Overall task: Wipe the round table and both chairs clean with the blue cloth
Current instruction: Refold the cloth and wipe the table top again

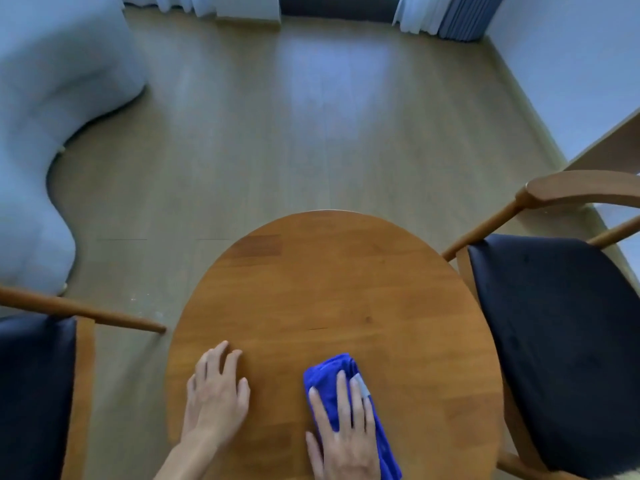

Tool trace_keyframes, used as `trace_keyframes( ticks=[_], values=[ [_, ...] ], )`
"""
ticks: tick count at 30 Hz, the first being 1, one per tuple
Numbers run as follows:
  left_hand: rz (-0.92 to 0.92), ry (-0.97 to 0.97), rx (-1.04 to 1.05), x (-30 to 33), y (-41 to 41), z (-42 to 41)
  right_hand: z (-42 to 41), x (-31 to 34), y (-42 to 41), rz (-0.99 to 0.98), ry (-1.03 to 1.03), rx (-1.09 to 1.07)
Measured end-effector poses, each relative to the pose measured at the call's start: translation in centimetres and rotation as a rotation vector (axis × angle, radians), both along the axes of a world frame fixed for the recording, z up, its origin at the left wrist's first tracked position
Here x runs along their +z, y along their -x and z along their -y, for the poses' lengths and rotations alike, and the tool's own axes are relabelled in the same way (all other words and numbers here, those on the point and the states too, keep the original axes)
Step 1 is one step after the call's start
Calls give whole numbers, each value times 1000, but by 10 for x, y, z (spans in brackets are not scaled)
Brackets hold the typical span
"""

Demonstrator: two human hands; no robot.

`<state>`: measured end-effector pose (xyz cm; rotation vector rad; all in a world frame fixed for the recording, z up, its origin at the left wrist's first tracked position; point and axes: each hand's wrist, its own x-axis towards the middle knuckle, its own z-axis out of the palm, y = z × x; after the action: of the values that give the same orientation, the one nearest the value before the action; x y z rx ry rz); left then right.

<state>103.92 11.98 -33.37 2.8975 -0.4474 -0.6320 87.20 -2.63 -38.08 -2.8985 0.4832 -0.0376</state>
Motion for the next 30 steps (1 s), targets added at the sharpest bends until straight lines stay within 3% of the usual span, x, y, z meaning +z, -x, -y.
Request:
trace_keyframes(
  ticks=[2,4,6,10,12,15,18,20,22,24,26,28,30],
  values=[
    [65,5,-45,-8,-9,-4,23,-9,23,78,66,161],
    [65,-37,-98,-14,-19,-7,65,-6,33,88,95,176],
    [68,-85,-128,-21,-28,-8,117,1,22,56,112,-23],
    [69,-112,-115,-34,-34,-3,187,8,-71,49,40,-638],
    [70,-120,-117,-38,-32,-3,176,3,-136,74,57,-693],
    [66,-101,-125,-38,-34,-1,98,-4,-201,151,107,-377],
    [77,-54,-49,-29,-41,4,27,-5,-193,207,13,43],
    [84,-29,-21,-22,-51,7,31,-5,-158,201,-11,248],
    [84,-49,-77,-21,-60,10,75,-6,-121,188,31,306],
    [68,-85,-120,-25,-64,12,138,-9,-95,166,103,119],
    [45,-88,-124,-30,-63,13,198,-4,-89,104,135,-245],
    [37,-81,-125,-33,-62,15,227,-2,-113,92,85,-570],
    [34,-70,-130,-35,-62,15,219,-3,-165,110,54,-678]
  ],
)
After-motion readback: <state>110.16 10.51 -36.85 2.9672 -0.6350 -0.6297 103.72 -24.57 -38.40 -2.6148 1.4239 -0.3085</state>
